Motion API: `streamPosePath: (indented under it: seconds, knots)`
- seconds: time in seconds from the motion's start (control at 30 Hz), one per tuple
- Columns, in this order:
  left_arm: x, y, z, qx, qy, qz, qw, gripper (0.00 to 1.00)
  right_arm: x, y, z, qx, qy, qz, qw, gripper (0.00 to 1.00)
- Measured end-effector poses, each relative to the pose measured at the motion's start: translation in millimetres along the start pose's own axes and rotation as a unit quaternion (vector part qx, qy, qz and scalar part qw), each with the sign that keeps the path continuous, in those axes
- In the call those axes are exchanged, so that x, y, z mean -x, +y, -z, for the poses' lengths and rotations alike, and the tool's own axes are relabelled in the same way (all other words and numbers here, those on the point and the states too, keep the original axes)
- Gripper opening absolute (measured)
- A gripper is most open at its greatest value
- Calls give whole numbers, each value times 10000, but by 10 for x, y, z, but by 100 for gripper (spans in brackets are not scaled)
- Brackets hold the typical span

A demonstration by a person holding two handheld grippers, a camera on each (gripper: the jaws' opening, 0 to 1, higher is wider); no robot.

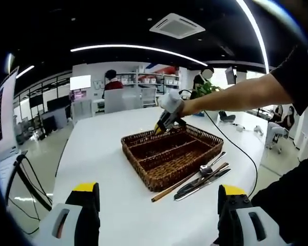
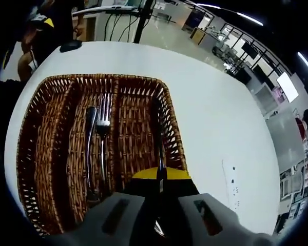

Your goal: Arrange the knives, forks, and spoons in their matching storage slots by inserting each utensil handle-first until every utensil is classified and aligned in the correct compartment

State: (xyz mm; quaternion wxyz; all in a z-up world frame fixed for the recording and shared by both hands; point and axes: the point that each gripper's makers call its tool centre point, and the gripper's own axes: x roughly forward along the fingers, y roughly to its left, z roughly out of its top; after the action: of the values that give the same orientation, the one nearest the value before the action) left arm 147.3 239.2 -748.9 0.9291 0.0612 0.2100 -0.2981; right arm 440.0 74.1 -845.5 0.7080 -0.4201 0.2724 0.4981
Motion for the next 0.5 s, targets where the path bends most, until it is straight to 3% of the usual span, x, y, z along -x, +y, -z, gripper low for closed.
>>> streamPosePath:
  seconds: [0.37, 0.5]
  knots:
    - [4, -26, 45, -6, 67, 2, 10000, 100, -119, 54, 95, -121, -59, 61, 9999, 0]
    - [-12, -51, 77, 3, 121, 48, 9999, 100, -142, 85, 149, 99, 68, 47, 9999, 0]
